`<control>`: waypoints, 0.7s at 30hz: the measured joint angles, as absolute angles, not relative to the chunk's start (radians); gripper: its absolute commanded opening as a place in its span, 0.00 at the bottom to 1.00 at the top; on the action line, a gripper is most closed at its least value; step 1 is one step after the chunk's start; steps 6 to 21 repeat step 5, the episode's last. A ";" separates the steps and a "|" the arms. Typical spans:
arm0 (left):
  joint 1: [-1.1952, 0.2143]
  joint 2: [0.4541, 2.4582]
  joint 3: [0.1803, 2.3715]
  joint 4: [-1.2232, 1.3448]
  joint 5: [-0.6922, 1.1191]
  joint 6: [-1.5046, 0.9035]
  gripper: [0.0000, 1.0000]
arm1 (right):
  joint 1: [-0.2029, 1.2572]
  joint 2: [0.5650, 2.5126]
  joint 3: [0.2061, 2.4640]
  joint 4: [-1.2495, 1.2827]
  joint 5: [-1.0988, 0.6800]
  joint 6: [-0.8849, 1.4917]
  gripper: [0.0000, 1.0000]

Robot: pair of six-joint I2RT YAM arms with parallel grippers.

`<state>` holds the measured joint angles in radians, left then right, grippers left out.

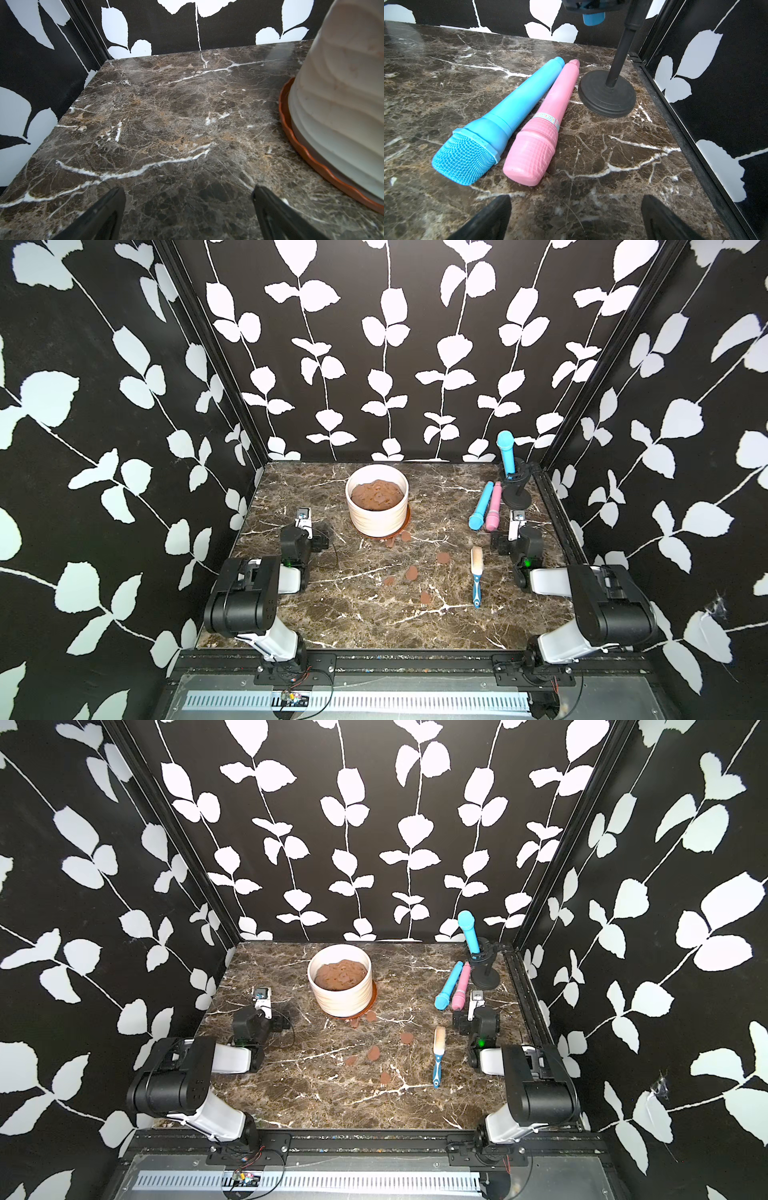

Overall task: Scrub the dried mud off the ceramic pot
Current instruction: Reset both arms

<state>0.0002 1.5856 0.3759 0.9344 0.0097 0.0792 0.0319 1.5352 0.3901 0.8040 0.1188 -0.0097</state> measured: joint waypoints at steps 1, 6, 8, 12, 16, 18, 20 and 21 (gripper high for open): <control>0.000 1.586 0.377 0.932 0.009 0.079 0.98 | 0.032 1.535 0.390 0.804 0.119 -0.010 0.99; 0.000 1.586 0.377 0.928 0.007 0.079 0.99 | 0.032 1.535 0.390 0.804 0.119 -0.010 0.99; 0.000 1.586 0.377 0.928 0.007 0.079 0.99 | 0.032 1.535 0.390 0.804 0.119 -0.010 0.99; 0.000 1.586 0.377 0.928 0.007 0.079 0.99 | 0.032 1.535 0.390 0.804 0.119 -0.010 0.99; 0.000 1.586 0.377 0.928 0.007 0.079 0.99 | 0.032 1.535 0.390 0.804 0.119 -0.010 0.99; 0.000 1.586 0.377 0.928 0.007 0.079 0.99 | 0.032 1.535 0.390 0.804 0.119 -0.010 0.99; 0.000 1.586 0.377 0.928 0.007 0.079 0.99 | 0.032 1.535 0.390 0.804 0.119 -0.010 0.99; 0.000 1.586 0.377 0.928 0.007 0.079 0.99 | 0.032 1.535 0.390 0.804 0.119 -0.010 0.99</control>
